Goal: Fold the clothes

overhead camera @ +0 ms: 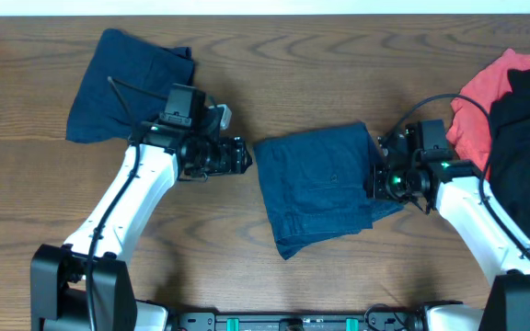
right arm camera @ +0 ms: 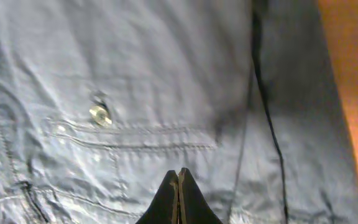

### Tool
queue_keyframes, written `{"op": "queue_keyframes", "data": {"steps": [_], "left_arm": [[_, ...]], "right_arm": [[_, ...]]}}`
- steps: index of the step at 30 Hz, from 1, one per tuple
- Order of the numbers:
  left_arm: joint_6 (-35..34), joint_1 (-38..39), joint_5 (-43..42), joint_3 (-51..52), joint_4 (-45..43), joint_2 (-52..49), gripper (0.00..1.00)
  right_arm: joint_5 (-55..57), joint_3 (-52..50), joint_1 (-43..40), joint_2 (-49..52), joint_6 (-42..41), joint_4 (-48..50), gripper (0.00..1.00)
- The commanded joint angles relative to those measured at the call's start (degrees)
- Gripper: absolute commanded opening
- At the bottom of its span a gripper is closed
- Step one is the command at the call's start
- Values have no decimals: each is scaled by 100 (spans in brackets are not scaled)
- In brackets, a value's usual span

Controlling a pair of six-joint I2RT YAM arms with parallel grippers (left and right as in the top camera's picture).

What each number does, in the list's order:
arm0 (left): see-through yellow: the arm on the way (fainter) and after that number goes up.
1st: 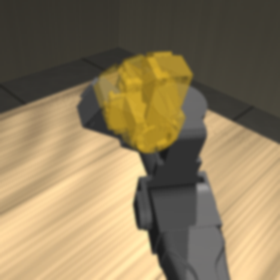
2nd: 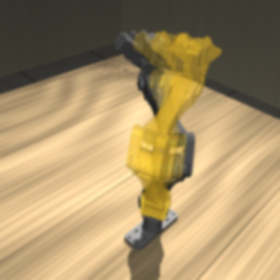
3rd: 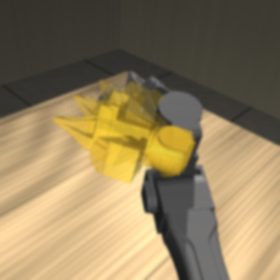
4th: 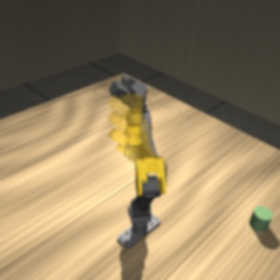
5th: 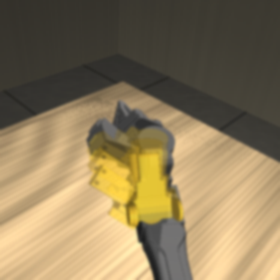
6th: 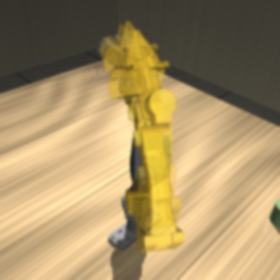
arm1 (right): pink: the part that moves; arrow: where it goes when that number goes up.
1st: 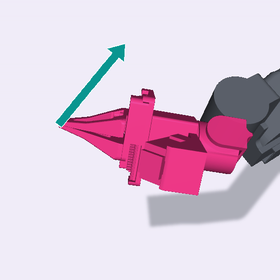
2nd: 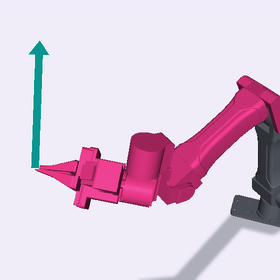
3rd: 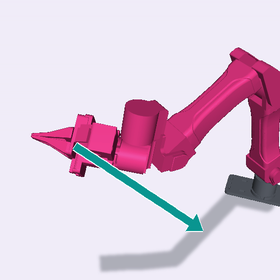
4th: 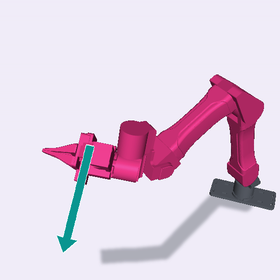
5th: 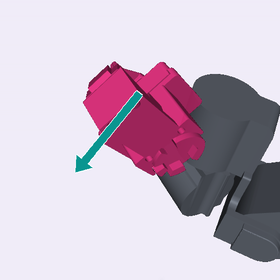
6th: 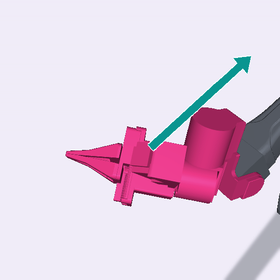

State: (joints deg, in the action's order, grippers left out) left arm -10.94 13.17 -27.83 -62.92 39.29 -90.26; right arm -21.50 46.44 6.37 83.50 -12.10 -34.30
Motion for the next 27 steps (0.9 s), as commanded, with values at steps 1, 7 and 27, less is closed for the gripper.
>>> {"op": "queue_keyframes", "data": {"steps": [1,7,27], "left_arm": [[-26,39,-616,297,-66,-221,76],[-11,216,-1613,820,-914,-800,77],[-933,1720,-1611,866,-2326,-2135,52]], "right_arm": [[50,-26,170,184,-85,179,1],[431,-37,197,916,-570,428,1],[251,-37,201,1508,-717,575,1]]}}
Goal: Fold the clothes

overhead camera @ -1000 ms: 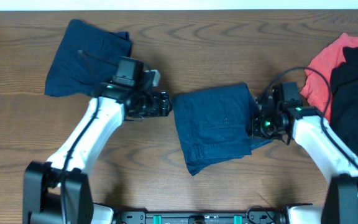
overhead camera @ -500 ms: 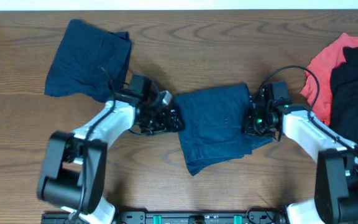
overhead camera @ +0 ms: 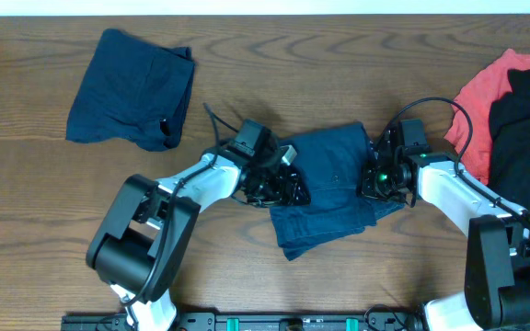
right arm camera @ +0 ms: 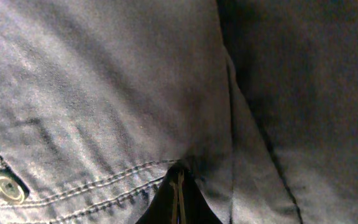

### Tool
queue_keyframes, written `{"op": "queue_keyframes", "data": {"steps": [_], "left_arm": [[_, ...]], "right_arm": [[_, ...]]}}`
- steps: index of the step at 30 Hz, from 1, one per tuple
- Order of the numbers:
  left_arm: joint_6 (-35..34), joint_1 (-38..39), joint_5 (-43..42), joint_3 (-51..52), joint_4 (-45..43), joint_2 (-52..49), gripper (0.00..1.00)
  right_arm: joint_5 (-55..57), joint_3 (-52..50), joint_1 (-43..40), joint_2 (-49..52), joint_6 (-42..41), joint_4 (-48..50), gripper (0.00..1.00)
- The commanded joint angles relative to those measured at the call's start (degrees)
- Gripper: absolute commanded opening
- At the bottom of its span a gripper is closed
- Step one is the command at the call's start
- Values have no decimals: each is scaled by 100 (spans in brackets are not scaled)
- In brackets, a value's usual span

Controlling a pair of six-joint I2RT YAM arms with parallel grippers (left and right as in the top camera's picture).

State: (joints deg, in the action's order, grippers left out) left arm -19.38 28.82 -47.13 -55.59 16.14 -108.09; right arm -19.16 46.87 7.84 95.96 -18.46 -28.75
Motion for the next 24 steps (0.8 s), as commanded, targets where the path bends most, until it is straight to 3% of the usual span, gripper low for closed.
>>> {"op": "queue_keyframes", "data": {"steps": [1,2,5,8,16,21,24], "left_arm": [[-90,164,319,133,-48,-345,40],[-90,164,319,131,-68,-345,30],[-90,83,317,125,-11,-321,14],[-55,-122,310,107,166,-103,7],[542,-1200,275,-433,776,1478,6],[734,-2253,278,-999,551,2225,6],[730,-2953,275,-1231,-15,2273,6]], "right_arm": [[9,-81,68,262,-79,20,1],[7,-81,83,262,-79,17,1],[-2,-81,85,225,-79,-22,1],[-52,-68,68,-7,-79,-208,1],[-57,-4,-74,-1665,-85,-586,1],[-59,-2,-74,-2697,-433,-527,1],[-63,-2,-74,-3073,-577,-501,1]]}}
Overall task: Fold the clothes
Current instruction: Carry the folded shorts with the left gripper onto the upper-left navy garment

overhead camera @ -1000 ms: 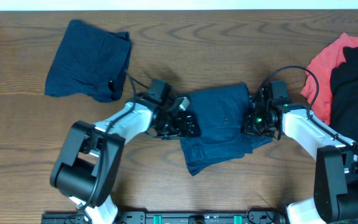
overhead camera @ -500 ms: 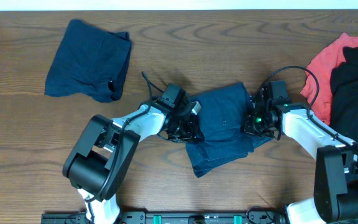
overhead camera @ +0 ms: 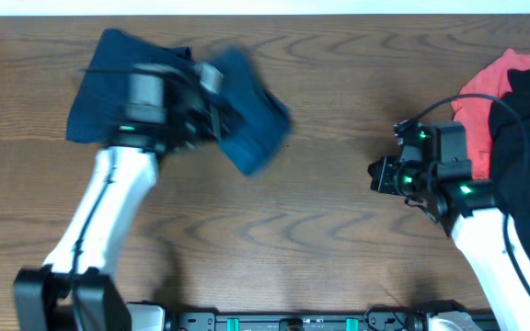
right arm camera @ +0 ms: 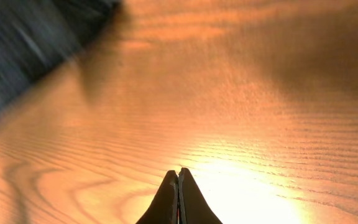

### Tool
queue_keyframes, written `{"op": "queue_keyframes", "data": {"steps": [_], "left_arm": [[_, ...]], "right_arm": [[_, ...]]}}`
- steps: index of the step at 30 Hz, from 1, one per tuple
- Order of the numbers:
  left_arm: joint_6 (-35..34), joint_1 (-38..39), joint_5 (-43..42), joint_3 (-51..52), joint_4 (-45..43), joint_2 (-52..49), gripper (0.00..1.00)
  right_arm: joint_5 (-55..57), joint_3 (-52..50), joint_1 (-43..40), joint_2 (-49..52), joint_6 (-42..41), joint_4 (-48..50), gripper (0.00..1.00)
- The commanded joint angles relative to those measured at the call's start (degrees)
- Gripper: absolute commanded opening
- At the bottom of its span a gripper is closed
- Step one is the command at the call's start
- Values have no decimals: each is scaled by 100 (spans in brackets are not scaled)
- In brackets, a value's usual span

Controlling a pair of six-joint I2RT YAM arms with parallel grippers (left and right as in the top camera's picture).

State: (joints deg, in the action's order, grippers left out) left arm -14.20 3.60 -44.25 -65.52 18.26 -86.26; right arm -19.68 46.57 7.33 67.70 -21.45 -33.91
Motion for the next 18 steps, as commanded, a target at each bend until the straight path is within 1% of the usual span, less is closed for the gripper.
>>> {"op": "queue_keyframes", "data": {"steps": [1,5,8,11,15,18], "left_arm": [[199,-678,-13,-254,-555,70,6],[9,-1486,-11,-254,-1676,-101,6],[-317,-2009,-13,-254,-2358,-426,6],[-732,-2358,-13,-254,-2771,-896,6],[-1346,-2546,-63,-254,-3128,-1733,6],[-1421,-2551,-229,-254,-3228,-2273,6]], "right_arm": [[-13,28,-22,-348,-302,24,1],[-35,28,-20,-503,-299,15,1],[-133,26,-20,-501,-299,-22,1],[-293,26,-20,-501,-304,-17,1],[-330,26,-20,-501,-385,-20,1],[-339,26,-17,-501,-431,-22,2]]}}
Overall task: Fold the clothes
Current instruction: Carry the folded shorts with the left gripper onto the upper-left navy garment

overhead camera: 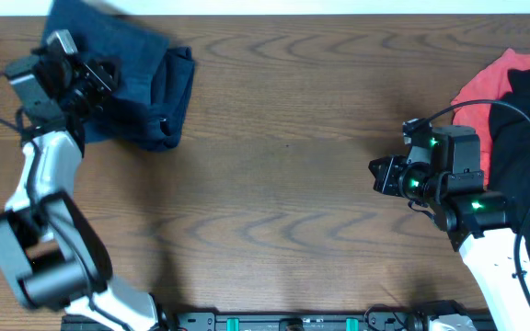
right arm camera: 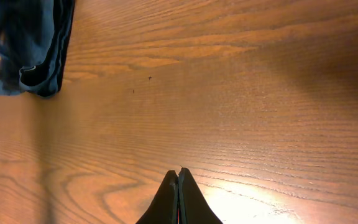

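Navy clothes [overhead camera: 141,87] lie in a heap at the table's far left corner; the right wrist view shows their edge [right arm camera: 33,43] at its top left. My left gripper [overhead camera: 104,74] is on top of that heap, and the overhead view does not show how its jaws stand. My right gripper [overhead camera: 377,175] is at the middle right, away from all cloth. In its own view the right gripper [right arm camera: 178,172] is shut with nothing in it, just above bare wood.
A red garment [overhead camera: 472,97] and a black garment [overhead camera: 527,119] are piled at the right edge, close behind my right arm. The wooden table [overhead camera: 283,138] stretches between the two arms.
My left arm has moved from over the table's left-centre to the far left corner, and the navy garment it carried is now on the heap there. My right gripper has barely moved.
A folded navy garment lay at the table's centre, with my right gripper shut and pressed on its right side. My left gripper then reached its left edge. Later the left arm held it up beside the far-left heap and the right gripper was off it; now it lies on that heap.
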### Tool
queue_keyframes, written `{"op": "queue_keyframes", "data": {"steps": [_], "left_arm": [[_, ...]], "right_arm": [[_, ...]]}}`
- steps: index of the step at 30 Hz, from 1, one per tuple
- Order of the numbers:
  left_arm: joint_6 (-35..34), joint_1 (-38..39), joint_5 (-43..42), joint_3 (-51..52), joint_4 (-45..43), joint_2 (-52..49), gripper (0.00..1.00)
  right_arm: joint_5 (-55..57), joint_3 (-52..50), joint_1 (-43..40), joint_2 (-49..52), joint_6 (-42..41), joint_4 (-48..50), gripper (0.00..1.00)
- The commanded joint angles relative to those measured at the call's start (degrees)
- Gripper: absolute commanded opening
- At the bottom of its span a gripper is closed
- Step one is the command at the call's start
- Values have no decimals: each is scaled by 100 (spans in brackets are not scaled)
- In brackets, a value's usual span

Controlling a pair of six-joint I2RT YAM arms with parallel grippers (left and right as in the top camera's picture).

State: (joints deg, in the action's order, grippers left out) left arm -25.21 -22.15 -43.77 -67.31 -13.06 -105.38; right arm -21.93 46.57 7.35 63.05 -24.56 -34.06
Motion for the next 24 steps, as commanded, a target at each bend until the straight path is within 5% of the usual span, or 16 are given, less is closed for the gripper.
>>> {"op": "queue_keyframes", "data": {"steps": [1,9,10,15,20,24], "left_arm": [[-321,24,-297,-74,-66,-470,6],[-144,-24,-271,-74,1043,-872,7],[-146,-44,-275,-74,1130,-872,12],[-144,-221,-557,-74,1683,-595,72],[527,-352,-756,-74,2291,273,79],[1300,-363,155,-74,3222,1419,82]], "right_arm": [[-127,26,-20,-35,-120,-13,1],[-125,26,-22,-35,-157,-42,1],[-125,26,-22,-35,-155,-42,1],[-127,26,-22,-37,-153,-79,1],[-127,26,-20,-37,-48,-118,1],[-125,26,-20,-37,0,-175,1]]}}
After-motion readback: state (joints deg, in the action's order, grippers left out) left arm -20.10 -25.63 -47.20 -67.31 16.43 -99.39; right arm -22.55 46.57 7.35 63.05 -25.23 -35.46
